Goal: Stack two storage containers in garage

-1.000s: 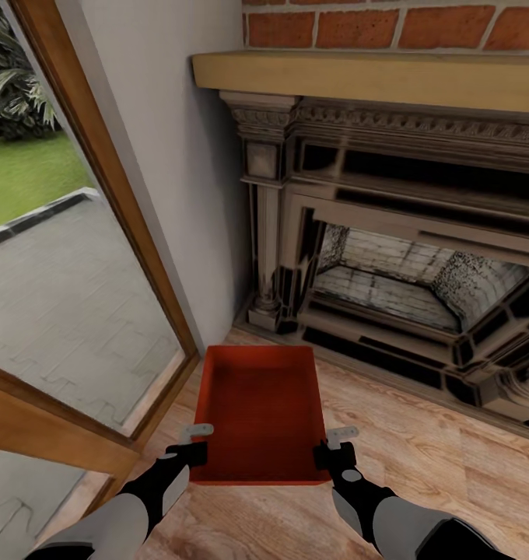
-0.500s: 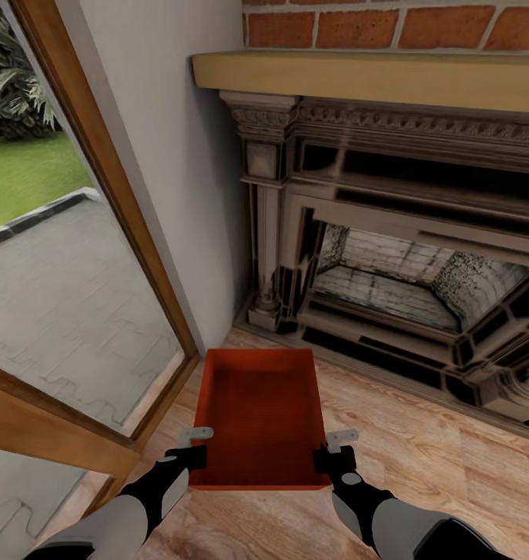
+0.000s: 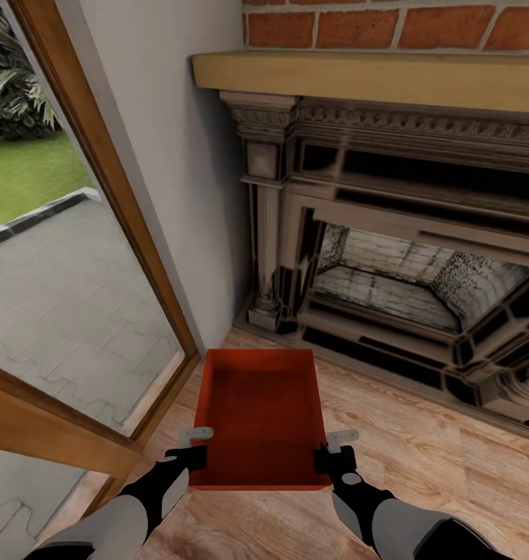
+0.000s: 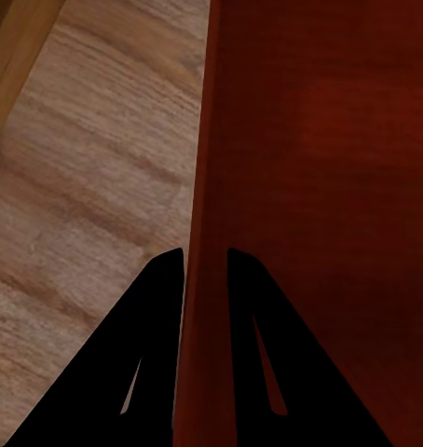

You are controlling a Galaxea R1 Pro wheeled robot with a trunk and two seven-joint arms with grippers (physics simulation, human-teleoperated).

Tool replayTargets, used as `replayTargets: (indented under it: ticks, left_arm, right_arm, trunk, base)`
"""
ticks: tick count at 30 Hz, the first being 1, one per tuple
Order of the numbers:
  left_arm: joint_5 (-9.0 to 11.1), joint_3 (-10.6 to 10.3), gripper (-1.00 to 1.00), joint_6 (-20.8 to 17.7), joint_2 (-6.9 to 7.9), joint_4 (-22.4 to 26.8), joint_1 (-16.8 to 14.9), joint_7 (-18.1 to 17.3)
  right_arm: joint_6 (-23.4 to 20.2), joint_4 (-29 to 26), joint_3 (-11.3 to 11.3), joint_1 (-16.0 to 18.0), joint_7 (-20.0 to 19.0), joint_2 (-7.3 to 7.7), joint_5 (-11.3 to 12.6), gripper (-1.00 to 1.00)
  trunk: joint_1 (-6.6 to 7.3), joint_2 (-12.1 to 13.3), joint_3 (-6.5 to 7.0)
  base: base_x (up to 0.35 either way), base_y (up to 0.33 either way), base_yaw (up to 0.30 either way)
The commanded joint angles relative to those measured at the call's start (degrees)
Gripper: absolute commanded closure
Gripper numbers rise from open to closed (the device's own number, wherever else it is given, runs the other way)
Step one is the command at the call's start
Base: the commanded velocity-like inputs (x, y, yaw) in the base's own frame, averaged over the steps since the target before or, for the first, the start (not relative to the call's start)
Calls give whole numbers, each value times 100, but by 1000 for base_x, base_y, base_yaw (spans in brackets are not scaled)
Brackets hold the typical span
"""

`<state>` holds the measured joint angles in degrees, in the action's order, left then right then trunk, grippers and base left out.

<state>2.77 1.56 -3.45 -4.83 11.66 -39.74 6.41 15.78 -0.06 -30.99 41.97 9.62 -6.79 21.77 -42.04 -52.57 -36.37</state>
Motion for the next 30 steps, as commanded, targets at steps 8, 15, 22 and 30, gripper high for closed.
replayTargets:
  ticks: [8,15,22,30]
  left_arm:
    - [32,3,100,-33,-26,15,1,37]
    - [31,3,100,-33,-26,15,1,36]
    - [31,3,100,-33,-26,17,1,39]
    - [31,8,100,-33,-25,15,1,39]
  right_arm:
    - [2,6,58,4,20,-31,25,100]
    - [0,6,58,4,22,-33,22,100]
    - [-2,6,58,4,22,-33,23,100]
    - [3,14,58,4,23,-44,45,100]
  trunk:
    - [0,-4,-4]
    - [0,-4,-4]
    - [0,-4,-4]
    - [0,-4,-4]
  base:
    - [0,0,0]
    - [0,0,0]
    - [0,0,0]
    - [0,0,0]
